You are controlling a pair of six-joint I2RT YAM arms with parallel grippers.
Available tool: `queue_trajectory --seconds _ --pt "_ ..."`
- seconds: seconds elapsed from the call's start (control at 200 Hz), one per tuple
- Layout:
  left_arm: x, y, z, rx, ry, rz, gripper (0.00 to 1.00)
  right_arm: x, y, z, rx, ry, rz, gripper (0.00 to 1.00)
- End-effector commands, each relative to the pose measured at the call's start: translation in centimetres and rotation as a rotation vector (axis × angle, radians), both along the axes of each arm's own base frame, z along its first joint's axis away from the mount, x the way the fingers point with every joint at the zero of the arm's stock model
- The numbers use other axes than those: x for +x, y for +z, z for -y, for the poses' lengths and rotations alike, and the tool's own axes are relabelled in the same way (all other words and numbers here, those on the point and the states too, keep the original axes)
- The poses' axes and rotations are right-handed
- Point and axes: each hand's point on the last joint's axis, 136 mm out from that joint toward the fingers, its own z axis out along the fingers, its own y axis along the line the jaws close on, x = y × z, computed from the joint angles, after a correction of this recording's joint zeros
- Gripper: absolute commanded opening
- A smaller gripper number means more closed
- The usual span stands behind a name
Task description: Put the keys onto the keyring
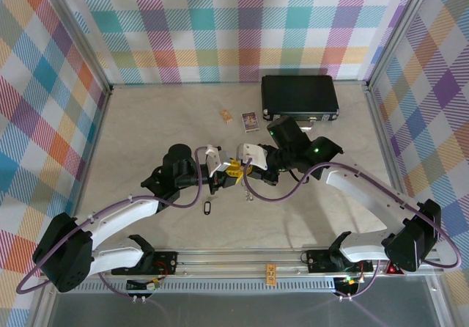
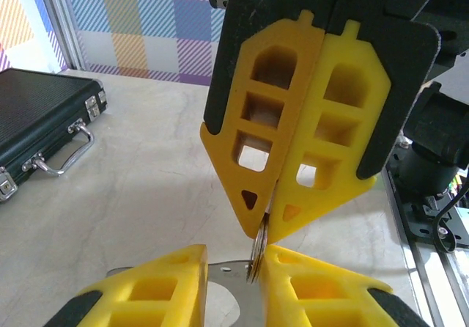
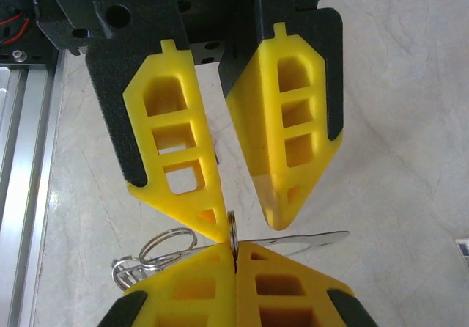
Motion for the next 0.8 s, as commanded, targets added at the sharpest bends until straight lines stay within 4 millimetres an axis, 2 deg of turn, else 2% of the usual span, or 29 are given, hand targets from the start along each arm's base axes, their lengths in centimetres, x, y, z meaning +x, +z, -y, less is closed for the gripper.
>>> queue_trajectory --seconds 0.0,0.115,0.245,0.305,0.39,0.51,0.565,0.61,0.795 --pt "0.0 1.3 0.7 -0.02 -0.028 0.023 0.2 -0.8 0.8 -0.6 0.029 0.041 -0.012 0.0" --pt "-0.3 1.6 0.8 -0.029 -0.044 0.026 0.0 -0.8 0.8 -0.6 0.029 0.036 -0.013 0.0" --pt "-0.4 2.1 0.8 -0.067 -0.044 0.034 0.0 0.1 1.5 -0.2 0.048 -0.043 0.011 0.0" --pt "-0.3 2.6 0.7 -0.102 -0.029 0.039 0.0 0.9 2.3 0.2 0.075 -0.113 0.044 0.26" --pt "-0.3 3.2 0.6 -0.152 -0.019 0.044 0.0 1.6 3.6 1.0 0.151 -0.209 0.09 0.24" --pt "-0.3 4.3 0.6 -0.233 -0.015 0.035 0.0 1.8 5.1 2.0 0.309 -0.312 0.138 0.28" --pt "-0.2 4.8 0.7 -0.269 -0.017 0.023 0.0 2.1 5.5 2.7 0.387 -0.373 0.138 0.4" --pt "-0.2 5.4 0.7 -0.301 -0.017 0.024 0.0 2.1 6.3 3.1 0.464 -0.404 0.131 0.4" --pt "-0.1 7.6 0.2 -0.446 -0.006 0.004 0.0 2.5 6.5 4.0 0.678 -0.485 -0.041 0.37"
